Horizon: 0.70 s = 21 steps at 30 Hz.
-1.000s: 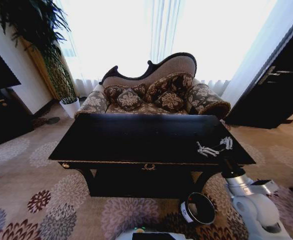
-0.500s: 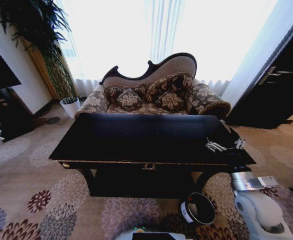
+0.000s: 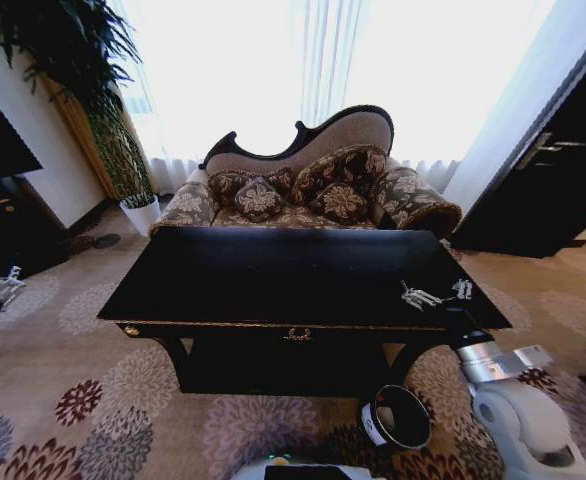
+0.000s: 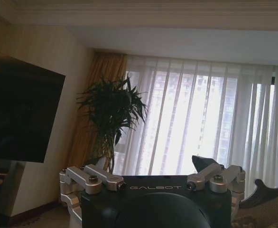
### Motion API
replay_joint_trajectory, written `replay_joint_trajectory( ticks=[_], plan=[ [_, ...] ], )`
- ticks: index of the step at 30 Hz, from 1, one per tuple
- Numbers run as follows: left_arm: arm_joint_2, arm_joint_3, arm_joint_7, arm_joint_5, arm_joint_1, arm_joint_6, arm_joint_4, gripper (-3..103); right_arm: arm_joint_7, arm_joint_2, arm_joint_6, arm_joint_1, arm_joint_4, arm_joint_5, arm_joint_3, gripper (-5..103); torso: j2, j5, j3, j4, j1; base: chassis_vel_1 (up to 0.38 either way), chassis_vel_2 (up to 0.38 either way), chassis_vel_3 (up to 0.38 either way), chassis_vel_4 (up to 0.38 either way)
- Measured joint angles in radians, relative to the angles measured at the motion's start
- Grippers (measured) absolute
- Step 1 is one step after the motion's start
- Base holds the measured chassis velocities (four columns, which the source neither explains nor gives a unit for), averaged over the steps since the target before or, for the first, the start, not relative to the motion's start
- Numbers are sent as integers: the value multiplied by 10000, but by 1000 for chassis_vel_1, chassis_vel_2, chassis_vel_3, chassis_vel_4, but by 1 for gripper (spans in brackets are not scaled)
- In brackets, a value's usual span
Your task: Move to the front of the table and place the trash on the table into the trash bin.
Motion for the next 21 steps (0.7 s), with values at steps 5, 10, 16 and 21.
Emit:
replay_joint_trajectory(
  ticks=[5, 10, 16, 21],
  plan=[
    [-6, 74, 60, 8, -14, -27, -34, 100, -369, 174, 91, -43, 0, 43, 76, 100, -1, 0, 0, 0, 1, 0, 0, 0, 0],
    [61, 211, 66, 178, -69, -30, 122, 100, -732, 366, 150, -9, -103, 66, 175, 100, -1, 0, 1, -1, 2, 61, -51, -59, 65],
    [196, 578, -2, 360, -68, -27, 152, 100, -907, 382, 160, 9, -195, 199, 235, 100, -2, 2, 1, -1, 5, 158, -148, -167, 173],
    [32, 1067, 279, 591, -10, -173, -267, 100, -981, 331, 158, 70, -181, 255, 231, 100, -1, -2, 0, 0, -1, 247, -251, -271, 248]
  ],
)
